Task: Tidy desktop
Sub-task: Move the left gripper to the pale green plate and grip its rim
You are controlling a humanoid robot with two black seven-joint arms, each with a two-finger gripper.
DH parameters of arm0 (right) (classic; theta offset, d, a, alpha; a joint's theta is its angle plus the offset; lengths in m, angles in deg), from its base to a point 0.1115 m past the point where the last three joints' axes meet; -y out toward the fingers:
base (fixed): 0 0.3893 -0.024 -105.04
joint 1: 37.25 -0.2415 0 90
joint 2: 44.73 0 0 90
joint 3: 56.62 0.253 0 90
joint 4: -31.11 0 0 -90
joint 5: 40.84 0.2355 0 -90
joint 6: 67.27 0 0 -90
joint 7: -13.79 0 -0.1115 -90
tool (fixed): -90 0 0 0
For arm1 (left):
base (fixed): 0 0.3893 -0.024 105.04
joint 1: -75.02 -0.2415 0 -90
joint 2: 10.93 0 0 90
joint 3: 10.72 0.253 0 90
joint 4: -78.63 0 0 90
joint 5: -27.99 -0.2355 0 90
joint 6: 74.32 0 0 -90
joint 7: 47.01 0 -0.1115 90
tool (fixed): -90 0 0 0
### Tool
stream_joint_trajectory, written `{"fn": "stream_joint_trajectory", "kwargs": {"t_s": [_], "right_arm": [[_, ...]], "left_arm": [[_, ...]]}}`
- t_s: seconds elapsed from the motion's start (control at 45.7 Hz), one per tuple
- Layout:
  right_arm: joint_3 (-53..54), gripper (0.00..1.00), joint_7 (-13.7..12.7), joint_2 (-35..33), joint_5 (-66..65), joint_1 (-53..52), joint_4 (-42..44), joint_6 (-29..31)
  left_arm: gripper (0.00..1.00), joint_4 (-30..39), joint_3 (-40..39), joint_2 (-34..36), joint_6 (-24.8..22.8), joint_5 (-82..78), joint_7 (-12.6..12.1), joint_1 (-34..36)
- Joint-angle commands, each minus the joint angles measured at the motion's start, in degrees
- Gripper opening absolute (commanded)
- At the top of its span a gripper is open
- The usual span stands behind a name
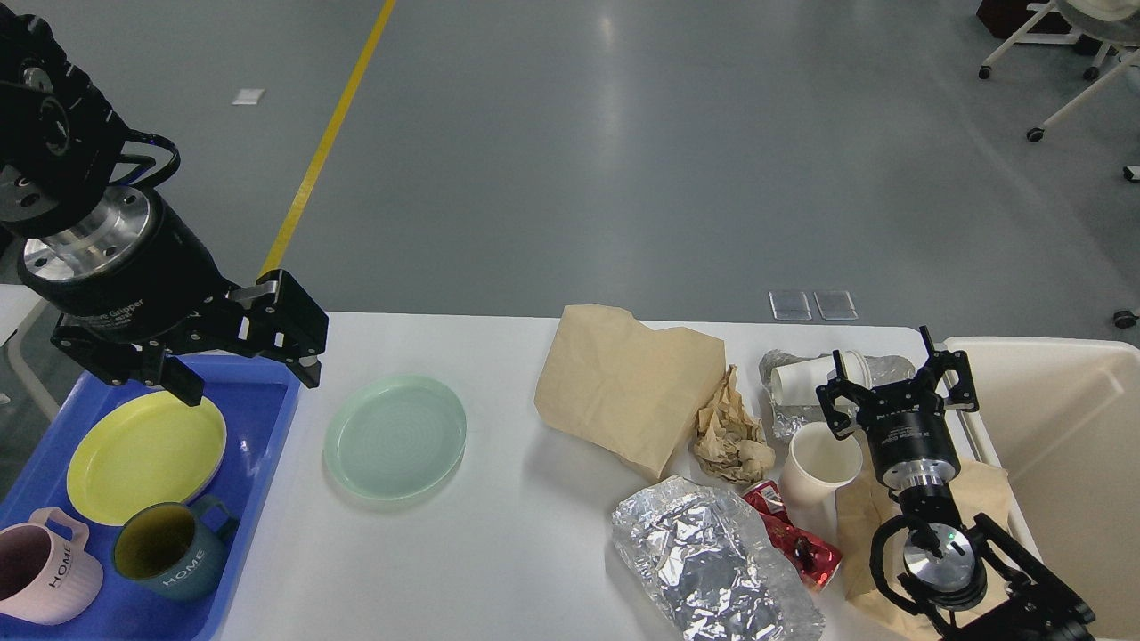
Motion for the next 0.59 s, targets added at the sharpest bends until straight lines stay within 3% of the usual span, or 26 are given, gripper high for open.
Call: {"fn": "stream_joint_trajectory", "kwargs": {"t_s": [0.0,0.284,0.481,0.569], "right_arm": [[-0.07,1.00,0.00,0.00,0.00,0.00,0.00,0.00],[0.01,1.00,0.00,0.00,0.00,0.00,0.00,0.00],[0.01,1.00,0.00,0.00,0.00,0.00,0.00,0.00],[0.01,1.00,0.00,0.00,0.00,0.00,0.00,0.00]], "left_arm": [[0.93,-1.37,-1.10,0.54,2.41,1.70,-0.13,-4.68],[0.83,-5.67,-1.11,-0.07,11.46,20.07,-1.98,-22.78],[0.83,-10.07,-4.88,1.94,26.40,32.47,-2.33,-38.25],[0.83,-11.30,-9.27,4.66,29.56,33.00,-4.69,-41.95]]}}
